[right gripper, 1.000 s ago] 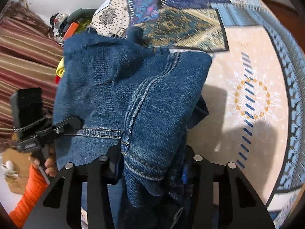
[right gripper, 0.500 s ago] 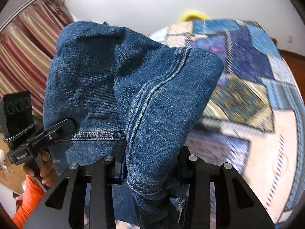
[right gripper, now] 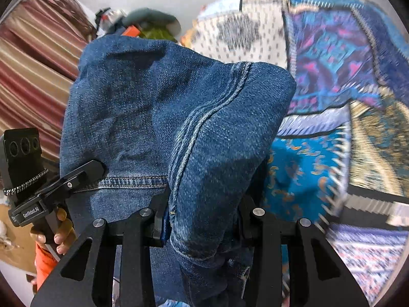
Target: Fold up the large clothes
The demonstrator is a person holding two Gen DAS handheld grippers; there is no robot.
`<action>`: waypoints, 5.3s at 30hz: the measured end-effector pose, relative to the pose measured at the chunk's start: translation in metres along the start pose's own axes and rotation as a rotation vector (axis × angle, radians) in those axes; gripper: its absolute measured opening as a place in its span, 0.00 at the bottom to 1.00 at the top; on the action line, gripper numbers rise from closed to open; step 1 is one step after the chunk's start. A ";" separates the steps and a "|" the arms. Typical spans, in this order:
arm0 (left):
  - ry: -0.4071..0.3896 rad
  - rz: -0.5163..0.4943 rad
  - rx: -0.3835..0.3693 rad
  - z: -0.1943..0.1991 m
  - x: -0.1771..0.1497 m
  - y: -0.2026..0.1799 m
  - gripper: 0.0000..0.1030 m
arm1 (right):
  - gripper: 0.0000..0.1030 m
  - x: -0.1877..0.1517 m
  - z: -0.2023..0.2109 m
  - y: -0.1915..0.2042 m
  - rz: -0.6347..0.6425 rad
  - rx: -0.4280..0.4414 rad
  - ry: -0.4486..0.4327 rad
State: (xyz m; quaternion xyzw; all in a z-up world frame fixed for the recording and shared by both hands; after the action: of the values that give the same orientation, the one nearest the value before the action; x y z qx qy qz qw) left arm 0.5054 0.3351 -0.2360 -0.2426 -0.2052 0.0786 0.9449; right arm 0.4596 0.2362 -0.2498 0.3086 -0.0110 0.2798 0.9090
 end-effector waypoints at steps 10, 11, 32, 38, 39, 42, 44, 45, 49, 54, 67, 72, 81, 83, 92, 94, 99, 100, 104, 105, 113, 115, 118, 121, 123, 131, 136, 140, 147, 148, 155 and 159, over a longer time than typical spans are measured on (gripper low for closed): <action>0.014 0.162 -0.117 -0.029 -0.016 0.073 0.59 | 0.38 -0.004 -0.011 0.007 0.109 -0.037 0.008; 0.013 0.147 -0.087 -0.027 -0.018 0.071 0.60 | 0.42 -0.010 -0.008 0.006 0.125 -0.069 0.011; -0.131 0.065 0.417 0.009 0.033 0.069 0.66 | 0.50 0.011 -0.001 0.023 0.261 -0.427 -0.125; -0.156 0.066 0.520 0.007 0.040 0.076 0.79 | 0.51 0.009 0.000 -0.005 0.209 -0.435 -0.136; -0.163 0.072 0.515 0.007 0.040 0.076 0.79 | 0.51 0.005 0.003 -0.005 0.219 -0.448 -0.140; -0.171 0.091 0.486 0.012 0.029 0.071 0.79 | 0.51 -0.008 0.012 0.004 0.287 -0.491 -0.142; -0.159 0.065 0.485 0.012 0.018 0.064 0.79 | 0.51 -0.020 0.016 0.011 0.333 -0.516 -0.143; -0.146 0.043 0.497 0.011 0.011 0.060 0.79 | 0.52 -0.026 0.016 0.013 0.348 -0.522 -0.140; -0.079 -0.069 0.582 0.007 -0.028 0.043 0.79 | 0.61 -0.055 0.006 0.013 0.386 -0.539 -0.089; -0.062 -0.146 0.634 0.016 -0.077 0.026 0.81 | 0.63 -0.088 0.013 0.006 0.345 -0.516 -0.073; -0.205 -0.118 0.655 0.108 -0.143 -0.038 0.81 | 0.64 -0.155 0.114 0.050 0.262 -0.408 -0.209; -0.390 -0.140 0.576 0.177 -0.150 -0.105 0.81 | 0.64 -0.174 0.184 0.103 0.331 -0.398 -0.385; -0.689 -0.237 0.457 0.279 -0.199 -0.222 0.81 | 0.72 -0.238 0.285 0.189 0.464 -0.339 -0.692; -0.739 -0.255 0.467 0.293 -0.213 -0.240 0.81 | 0.73 -0.255 0.298 0.204 0.488 -0.342 -0.753; -0.865 -0.240 0.468 0.320 -0.269 -0.278 0.81 | 0.79 -0.298 0.314 0.226 0.454 -0.298 -0.871; -0.881 -0.225 0.468 0.322 -0.278 -0.280 0.85 | 0.81 -0.302 0.313 0.225 0.444 -0.304 -0.878; -0.908 -0.192 0.492 0.324 -0.289 -0.281 0.98 | 0.90 -0.310 0.314 0.229 0.441 -0.330 -0.887; -0.907 -0.190 0.496 0.324 -0.290 -0.280 0.99 | 0.91 -0.311 0.315 0.229 0.440 -0.329 -0.894; -0.902 -0.189 0.509 0.321 -0.292 -0.281 0.99 | 1.00 -0.317 0.322 0.226 0.418 -0.329 -0.923; -0.902 -0.188 0.508 0.320 -0.292 -0.280 0.99 | 1.00 -0.316 0.323 0.226 0.414 -0.328 -0.920; -0.899 -0.170 0.497 0.318 -0.295 -0.279 0.99 | 1.00 -0.318 0.319 0.220 0.399 -0.337 -0.907; -0.897 -0.165 0.496 0.317 -0.294 -0.277 0.99 | 1.00 -0.318 0.318 0.221 0.400 -0.344 -0.906; -0.894 -0.160 0.489 0.316 -0.293 -0.275 0.99 | 1.00 -0.318 0.318 0.220 0.400 -0.345 -0.904; -0.891 -0.155 0.487 0.315 -0.293 -0.274 0.99 | 1.00 -0.318 0.315 0.219 0.396 -0.347 -0.898; -0.888 -0.154 0.487 0.314 -0.292 -0.274 0.99 | 1.00 -0.317 0.314 0.218 0.396 -0.347 -0.894; -0.882 -0.147 0.479 0.309 -0.291 -0.273 0.99 | 1.00 -0.317 0.313 0.218 0.395 -0.353 -0.888; -0.877 -0.145 0.475 0.308 -0.291 -0.272 0.99 | 1.00 -0.316 0.313 0.218 0.396 -0.358 -0.882; -0.874 -0.149 0.473 0.308 -0.290 -0.273 0.99 | 1.00 -0.316 0.314 0.218 0.396 -0.356 -0.883; -0.865 -0.161 0.468 0.305 -0.288 -0.274 0.99 | 1.00 -0.319 0.316 0.216 0.395 -0.359 -0.889; -0.863 -0.164 0.465 0.305 -0.288 -0.274 0.99 | 1.00 -0.319 0.317 0.215 0.394 -0.358 -0.889; -0.844 -0.173 0.456 0.300 -0.287 -0.275 0.99 | 1.00 -0.319 0.320 0.213 0.387 -0.353 -0.897; -0.840 -0.177 0.452 0.299 -0.286 -0.276 0.99 | 1.00 -0.320 0.322 0.213 0.381 -0.357 -0.902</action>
State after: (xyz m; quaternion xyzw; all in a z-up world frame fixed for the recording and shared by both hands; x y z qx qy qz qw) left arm 0.1335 0.1518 0.0380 0.0398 -0.5664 0.1315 0.8126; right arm 0.1295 0.0319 0.0675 0.2310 -0.5052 0.2732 0.7854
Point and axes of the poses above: each gripper's, at about its wrist camera, not at the fingertips, and z roughly against the way its jaws point, y to its left, x to its top, the point moved 10 cm from there along -z, roughly the way its jaws point, and after that the axes turned 13 degrees about y, right-handed, at the moved point
